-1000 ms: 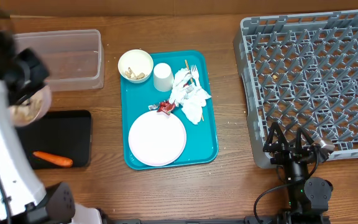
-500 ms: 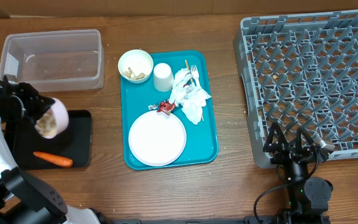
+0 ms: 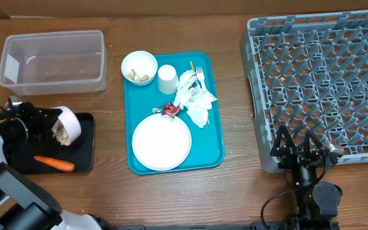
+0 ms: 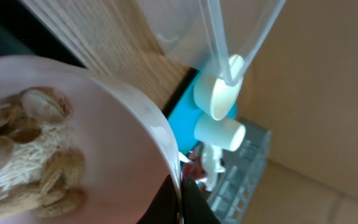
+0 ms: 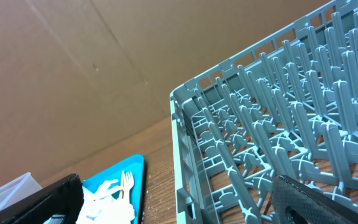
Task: Sort waste into correct bins and load items into the dishwasher rack
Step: 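Carry the bowl over the black tray and tip out its contents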
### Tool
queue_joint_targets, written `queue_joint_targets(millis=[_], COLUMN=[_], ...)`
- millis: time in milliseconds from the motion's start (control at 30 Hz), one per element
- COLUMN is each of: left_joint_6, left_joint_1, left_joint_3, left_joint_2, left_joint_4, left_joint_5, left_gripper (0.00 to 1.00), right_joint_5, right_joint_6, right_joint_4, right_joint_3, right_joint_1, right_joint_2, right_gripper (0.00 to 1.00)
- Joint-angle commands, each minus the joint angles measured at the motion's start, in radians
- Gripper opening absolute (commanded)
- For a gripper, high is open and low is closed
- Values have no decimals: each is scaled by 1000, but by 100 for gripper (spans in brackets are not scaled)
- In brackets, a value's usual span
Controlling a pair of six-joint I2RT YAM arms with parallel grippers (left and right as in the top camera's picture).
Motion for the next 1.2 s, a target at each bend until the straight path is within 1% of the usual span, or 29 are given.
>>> queue_joint_targets(millis=[0, 67, 133, 200, 233, 267, 300, 333, 467, 567, 700, 733, 767, 800, 833, 867, 967, 1000, 1033, 1100, 1167], left_joint_6=[121, 141, 172, 177, 186, 233, 257, 264, 275, 305, 316, 305, 266, 288, 335, 362, 376, 427, 446, 458, 458], left_joint_1=[71, 98, 113, 127, 136, 143, 146, 150, 165, 165, 166, 170, 175, 179, 179, 179, 171, 159, 139, 72, 2], left_joint_3=[-11, -16, -24, -37, -41, -52, -60, -65, -67, -66, -66, -66, -66, -66, -66, -66, -66, -66, -63, -46, -25], left_joint_2=[47, 69, 95, 128, 155, 183, 197, 212, 232, 232, 233, 233, 233, 232, 232, 232, 231, 225, 212, 164, 98], left_joint_4=[-13, -23, -44, -23, -23, -26, -27, -26, -35, -56, -79, -46, -28, -82, -109, -79, -116, -117, -133, -151, -183], left_joint_5=[261, 338, 362, 361, 400, 502, 563, 599, 599, 660, 659, 642, 636, 661, 659, 655, 647, 623, 557, 472, 424], left_gripper=[4, 4, 4, 4, 4, 4, 4, 4, 4, 4, 4, 4, 4, 4, 4, 4, 4, 4, 4, 4, 4], right_joint_5=[9, 9, 9, 9, 9, 9, 9, 9, 9, 9, 9, 9, 9, 9, 9, 9, 9, 9, 9, 9, 9], right_joint_6=[-6, -6, -6, -6, -6, -6, -6, -6, -6, -6, -6, -6, -6, -6, -6, -6, -6, -6, -6, -6, -6], right_joint_4=[8, 8, 8, 7, 8, 8, 8, 8, 8, 8, 8, 8, 8, 8, 8, 8, 8, 8, 8, 8, 8], right_joint_3=[-11, -11, -11, -11, -11, -11, -11, -11, -11, -11, -11, -11, -11, -11, -11, -11, -11, -11, -11, -11, -11], right_joint_1=[-3, -3, -3, -3, -3, -3, -3, -3, -3, -3, -3, -3, -3, -3, -3, -3, -3, -3, -3, -3, -3], right_joint_2=[-8, -8, -8, -8, -8, -8, -8, -8, -8, -8, -8, -8, -8, -8, -8, -8, -8, -8, -8, -8, -8], right_gripper=[100, 100, 100, 100, 100, 100, 100, 100, 100, 100, 100, 100, 100, 100, 100, 100, 100, 100, 100, 100, 100])
